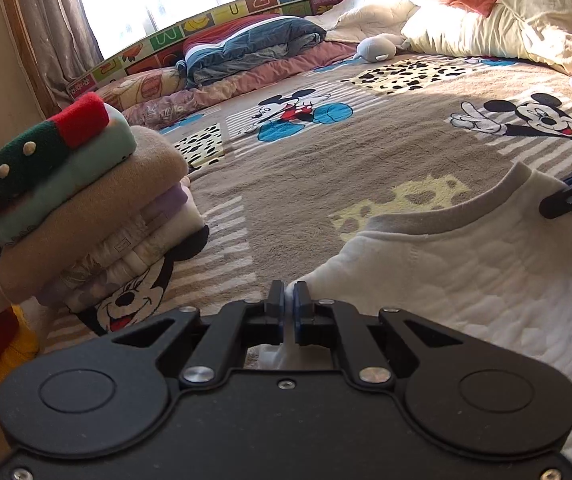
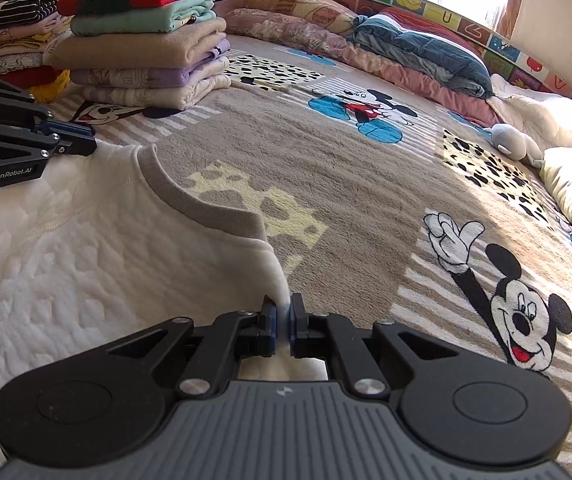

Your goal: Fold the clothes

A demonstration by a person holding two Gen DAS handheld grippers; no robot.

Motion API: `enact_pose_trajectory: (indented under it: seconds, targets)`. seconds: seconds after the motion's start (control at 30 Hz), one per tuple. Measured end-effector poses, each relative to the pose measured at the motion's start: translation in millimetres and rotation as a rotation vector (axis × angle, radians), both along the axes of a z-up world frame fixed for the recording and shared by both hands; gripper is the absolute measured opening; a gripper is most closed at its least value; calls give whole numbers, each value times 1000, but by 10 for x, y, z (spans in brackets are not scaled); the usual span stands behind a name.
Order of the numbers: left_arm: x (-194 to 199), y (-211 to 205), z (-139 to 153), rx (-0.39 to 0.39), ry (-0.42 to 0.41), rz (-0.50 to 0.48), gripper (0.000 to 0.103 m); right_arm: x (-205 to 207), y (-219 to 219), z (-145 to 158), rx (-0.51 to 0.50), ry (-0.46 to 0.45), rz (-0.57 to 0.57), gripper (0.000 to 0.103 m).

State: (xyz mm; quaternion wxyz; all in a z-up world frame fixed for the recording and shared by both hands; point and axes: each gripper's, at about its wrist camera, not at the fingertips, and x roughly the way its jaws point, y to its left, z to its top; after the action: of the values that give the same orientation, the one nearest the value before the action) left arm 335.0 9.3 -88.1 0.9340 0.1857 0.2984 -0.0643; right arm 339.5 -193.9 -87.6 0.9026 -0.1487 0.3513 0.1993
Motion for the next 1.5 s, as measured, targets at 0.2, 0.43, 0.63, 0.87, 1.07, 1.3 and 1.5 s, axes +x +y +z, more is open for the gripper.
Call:
enact_pose_trajectory:
  seconds: [0.2,0.43,0.63,0.87,1.07,1.3,1.5]
  targets:
    - [158,-5,-38,26,96,51,12,127,-30,-110,16,79,-54,18]
    - [-24,270,349,-88,31,169,45,-38,-367,278,141,16,-137,36]
    - [-482,573,551,-241,-5,262,47,-568,-932,374,436,1,-281,41]
    - [-1252,930,581,-527,-18,392,53,-1539,-1562,-87,810,10,-486,47]
    - [-1943,1239,318,-801,45,559,58,-2260,-1891,-560,1050,31,-592,53]
    - [-2388,1242,3,-1098,164,526,58,-2526,-1986,-817,1189,37,-575,54]
    - [-2486,1242,-168,-1341,202,540,58,-2559,-1997,-885,1257,50,-526,60]
